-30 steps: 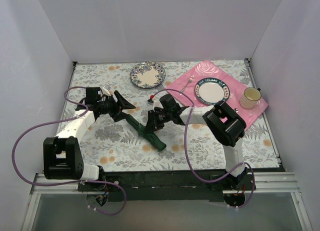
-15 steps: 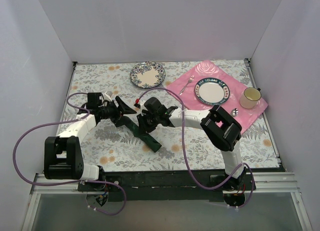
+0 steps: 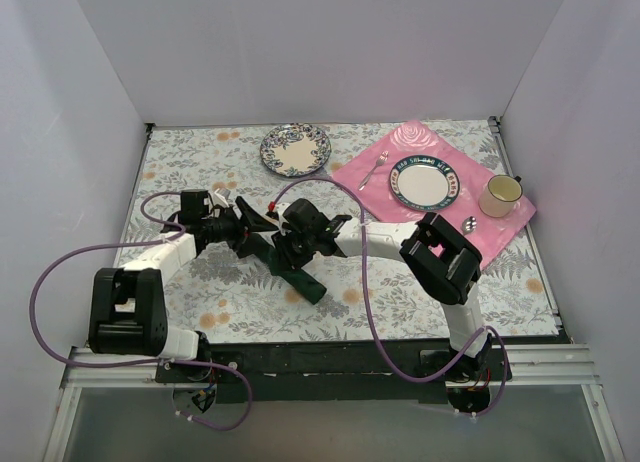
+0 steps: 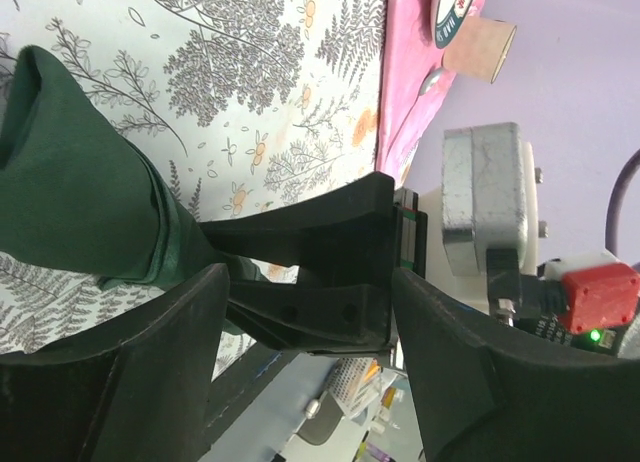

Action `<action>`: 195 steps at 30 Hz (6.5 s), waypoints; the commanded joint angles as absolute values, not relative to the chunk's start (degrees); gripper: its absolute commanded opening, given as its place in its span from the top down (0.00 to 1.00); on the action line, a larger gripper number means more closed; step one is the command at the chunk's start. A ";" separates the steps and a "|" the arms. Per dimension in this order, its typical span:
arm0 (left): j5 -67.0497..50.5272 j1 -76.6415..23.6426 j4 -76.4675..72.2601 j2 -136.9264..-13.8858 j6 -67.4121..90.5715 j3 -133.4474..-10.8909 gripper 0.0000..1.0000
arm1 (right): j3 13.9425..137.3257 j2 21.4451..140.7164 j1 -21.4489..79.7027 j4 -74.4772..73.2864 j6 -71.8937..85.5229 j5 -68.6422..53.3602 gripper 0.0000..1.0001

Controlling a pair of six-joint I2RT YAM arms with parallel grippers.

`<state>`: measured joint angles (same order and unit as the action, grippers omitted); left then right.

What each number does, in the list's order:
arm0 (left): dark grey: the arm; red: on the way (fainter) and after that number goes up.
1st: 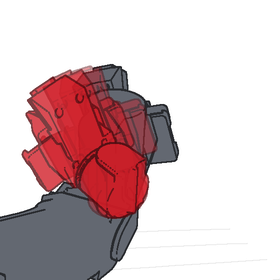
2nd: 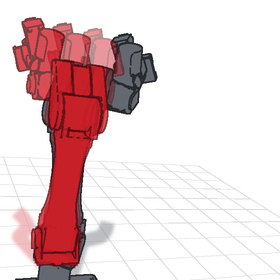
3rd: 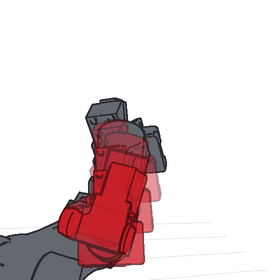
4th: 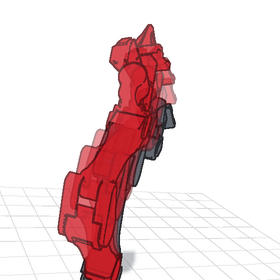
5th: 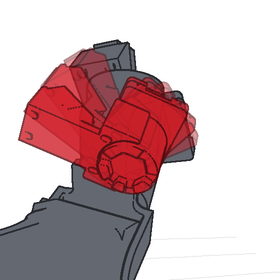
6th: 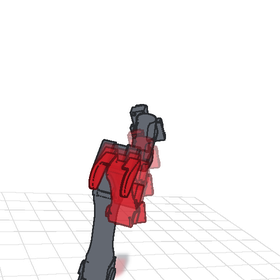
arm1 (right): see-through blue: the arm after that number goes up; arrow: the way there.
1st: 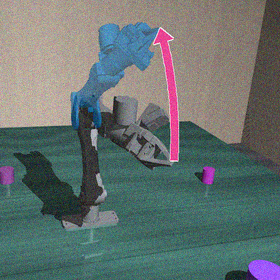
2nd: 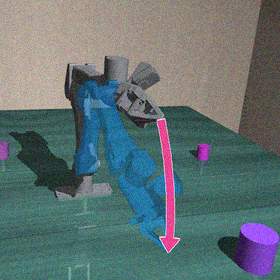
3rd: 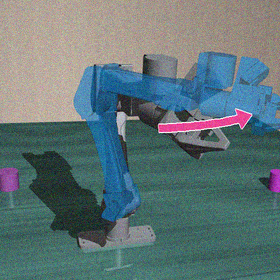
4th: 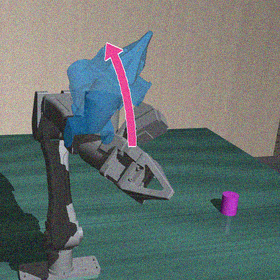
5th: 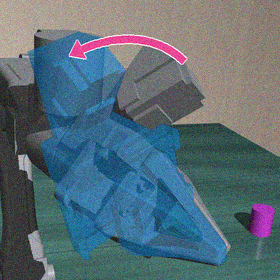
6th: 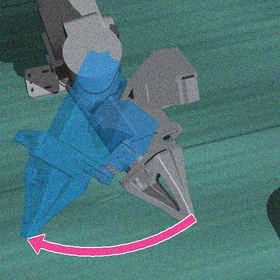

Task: Fold the napkin, place the utensils inside, and roll it up
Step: Roll the napkin with the utensil

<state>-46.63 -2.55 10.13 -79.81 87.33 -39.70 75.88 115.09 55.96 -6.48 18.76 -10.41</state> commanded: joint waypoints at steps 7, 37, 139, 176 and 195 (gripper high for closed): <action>-41.75 -2.90 7.29 -83.84 83.76 -38.32 0.36 | 76.99 115.05 56.51 -9.67 17.49 -8.00 0.55; -49.22 -7.82 0.36 -85.43 92.10 -38.95 0.35 | 78.75 112.32 57.66 -11.69 15.64 -7.73 0.36; -26.46 -8.53 8.71 -72.68 81.74 -24.61 0.35 | 73.48 101.08 40.17 -12.04 7.12 -22.32 0.23; -25.58 -13.18 -2.37 -81.30 80.33 -25.57 0.75 | 72.33 96.77 38.06 -12.74 6.42 -19.95 0.25; -26.63 -30.32 -10.19 -100.17 89.03 -41.12 0.75 | 65.49 86.93 34.63 -18.80 5.54 -13.98 0.24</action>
<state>-28.14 -26.96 -9.85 -95.07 87.46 -36.69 68.31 91.02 34.61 -15.64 6.52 -16.78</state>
